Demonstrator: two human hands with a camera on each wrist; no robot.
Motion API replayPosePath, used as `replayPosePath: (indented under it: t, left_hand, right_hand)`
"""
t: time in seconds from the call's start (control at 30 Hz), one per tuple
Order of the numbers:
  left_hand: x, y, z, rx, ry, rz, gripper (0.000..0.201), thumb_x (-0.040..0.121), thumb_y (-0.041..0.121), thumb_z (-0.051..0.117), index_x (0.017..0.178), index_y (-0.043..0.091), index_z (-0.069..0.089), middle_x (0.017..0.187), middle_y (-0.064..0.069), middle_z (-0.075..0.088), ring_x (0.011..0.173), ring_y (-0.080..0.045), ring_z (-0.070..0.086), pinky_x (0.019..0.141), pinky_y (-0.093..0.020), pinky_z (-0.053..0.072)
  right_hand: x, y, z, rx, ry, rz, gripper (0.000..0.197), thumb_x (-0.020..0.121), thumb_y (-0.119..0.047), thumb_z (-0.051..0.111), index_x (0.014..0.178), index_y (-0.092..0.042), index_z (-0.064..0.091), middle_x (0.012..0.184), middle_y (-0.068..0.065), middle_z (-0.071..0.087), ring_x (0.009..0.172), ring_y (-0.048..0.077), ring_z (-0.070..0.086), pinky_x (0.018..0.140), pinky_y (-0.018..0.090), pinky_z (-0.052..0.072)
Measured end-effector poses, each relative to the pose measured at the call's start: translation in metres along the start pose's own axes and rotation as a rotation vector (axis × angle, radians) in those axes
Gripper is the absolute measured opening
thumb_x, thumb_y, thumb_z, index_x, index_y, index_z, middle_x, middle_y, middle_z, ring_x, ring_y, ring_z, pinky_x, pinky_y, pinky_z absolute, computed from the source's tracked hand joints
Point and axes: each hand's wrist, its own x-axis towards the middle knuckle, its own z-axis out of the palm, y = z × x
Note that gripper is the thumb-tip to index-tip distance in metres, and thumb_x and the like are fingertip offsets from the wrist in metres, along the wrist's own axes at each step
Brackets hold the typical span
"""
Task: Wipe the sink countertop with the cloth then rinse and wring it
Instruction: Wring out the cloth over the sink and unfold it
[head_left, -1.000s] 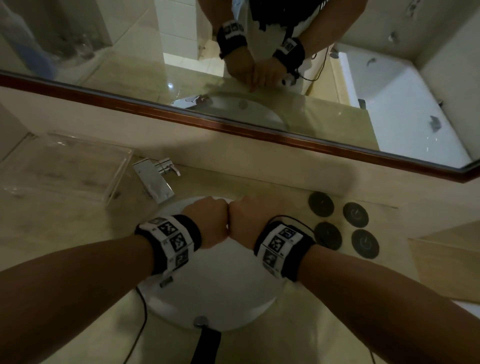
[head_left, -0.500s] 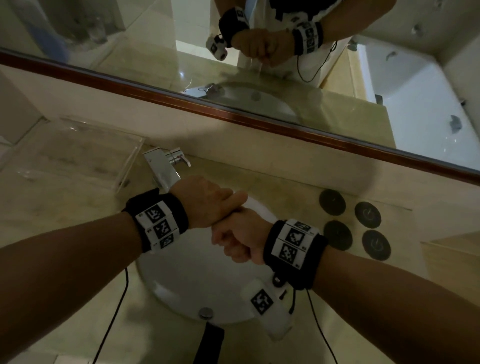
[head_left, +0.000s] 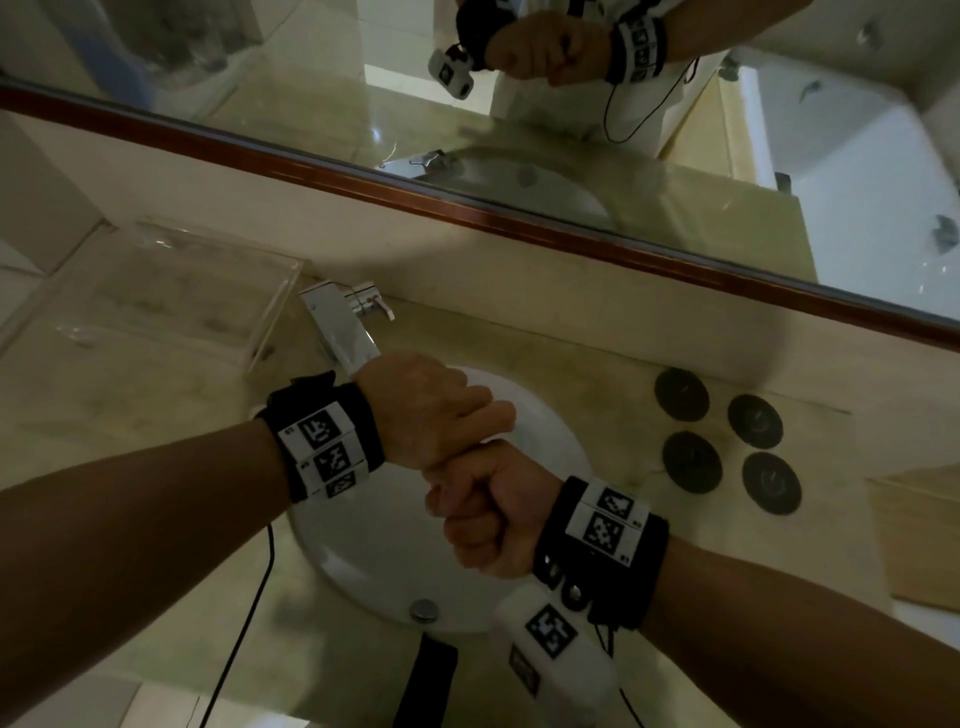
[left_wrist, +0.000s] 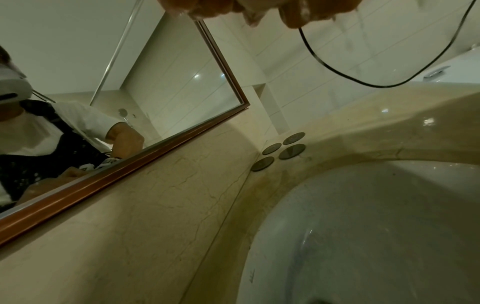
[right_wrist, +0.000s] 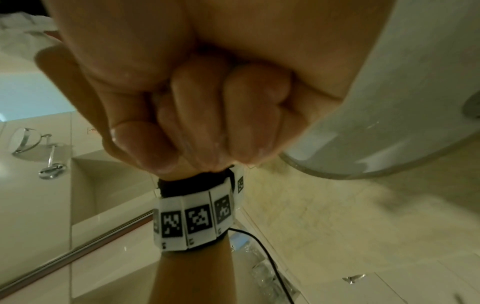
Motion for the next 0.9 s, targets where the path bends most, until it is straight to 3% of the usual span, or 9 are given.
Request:
replayPosePath:
  t: [0.17,0.23,0.4,0.47,0.53,0.63,0.73,0.83,0.9]
  left_hand:
    - [-0.004,0.002,-0.002,0.018,-0.124,-0.082,0.016,0.091,0.023,0.055,0.097,0.012,0.045,0.054,-0.003,0.051,0.035,-0.022,0.044,0.033,-0.023,0.032]
    - [-0.008,0.001,-0.001,0.017,-0.224,-0.192,0.025,0.085,0.021,0.063,0.095,0.013,0.041,0.052,-0.002,0.049,0.033,-0.021,0.043,0.033,-0.022,0.03]
    - [-0.015,0.007,-0.006,-0.116,-0.374,-0.716,0.014,0.087,0.025,0.057,0.097,0.019,0.05,0.067,0.005,0.054,0.056,-0.02,0.051,0.051,-0.031,0.041]
    - [-0.021,0.01,-0.007,-0.293,-0.291,-0.829,0.019,0.083,0.031,0.065,0.095,0.023,0.052,0.07,0.012,0.05,0.067,-0.015,0.052,0.059,-0.028,0.04]
    - [-0.029,0.01,-0.009,-0.426,-0.2,-0.843,0.031,0.074,0.03,0.076,0.091,0.025,0.051,0.071,0.015,0.045,0.069,-0.013,0.049,0.06,-0.023,0.034]
    - [-0.041,0.01,-0.01,-0.581,-0.061,-0.839,0.036,0.067,0.021,0.083,0.093,0.02,0.057,0.083,0.007,0.053,0.072,-0.016,0.053,0.062,-0.026,0.043]
    - [-0.045,0.015,-0.011,-0.604,0.076,-0.829,0.037,0.068,0.018,0.082,0.097,0.019,0.059,0.093,0.004,0.055,0.078,-0.012,0.054,0.066,-0.02,0.043]
    - [-0.047,0.02,-0.012,-0.716,0.238,-0.918,0.043,0.067,0.022,0.08,0.1,0.021,0.053,0.096,0.009,0.053,0.08,-0.003,0.056,0.061,-0.012,0.042]
    - [-0.049,0.021,-0.014,-0.817,0.305,-0.981,0.043,0.066,0.027,0.08,0.099,0.023,0.053,0.094,0.01,0.056,0.08,-0.008,0.06,0.057,-0.013,0.044]
  right_hand:
    - [0.005,-0.005,-0.002,-0.131,0.078,-0.047,0.048,0.071,0.003,0.048,0.06,-0.023,0.009,0.042,-0.007,0.02,0.031,0.007,0.017,0.034,0.015,0.014]
    - [0.009,-0.013,-0.003,-0.317,0.175,-0.122,0.047,0.076,0.005,0.051,0.051,-0.022,0.022,0.044,-0.004,0.026,0.033,0.008,0.021,0.035,0.015,0.017]
    - [0.006,-0.032,-0.008,-0.88,0.376,-0.365,0.035,0.081,-0.011,0.067,0.054,-0.023,0.049,0.056,-0.006,0.048,0.052,0.01,0.044,0.049,0.02,0.036]
    - [0.001,-0.034,-0.011,-0.961,0.414,-0.439,0.022,0.084,-0.037,0.067,0.075,-0.019,0.058,0.065,-0.006,0.059,0.059,0.011,0.055,0.058,0.026,0.045]
    - [-0.004,-0.034,-0.018,-1.012,0.475,-0.499,0.039,0.078,-0.056,0.063,0.086,-0.018,0.059,0.075,-0.003,0.068,0.069,0.016,0.066,0.068,0.036,0.056]
    - [-0.009,-0.031,-0.024,-1.062,0.534,-0.585,0.022,0.082,-0.039,0.069,0.088,-0.022,0.057,0.087,-0.004,0.068,0.077,0.015,0.067,0.075,0.044,0.058]
    - [-0.008,-0.022,-0.02,-1.036,0.488,-0.634,0.025,0.083,-0.028,0.072,0.103,-0.02,0.059,0.093,-0.003,0.07,0.081,0.015,0.069,0.075,0.041,0.059]
    - [-0.007,-0.013,-0.01,-0.99,0.439,-0.75,0.009,0.09,-0.019,0.064,0.097,-0.014,0.065,0.077,0.004,0.073,0.066,0.025,0.068,0.066,0.044,0.058]
    - [-0.007,-0.009,-0.008,-0.939,0.491,-0.797,0.011,0.092,-0.023,0.06,0.093,-0.014,0.066,0.073,0.004,0.072,0.064,0.028,0.068,0.064,0.049,0.058]
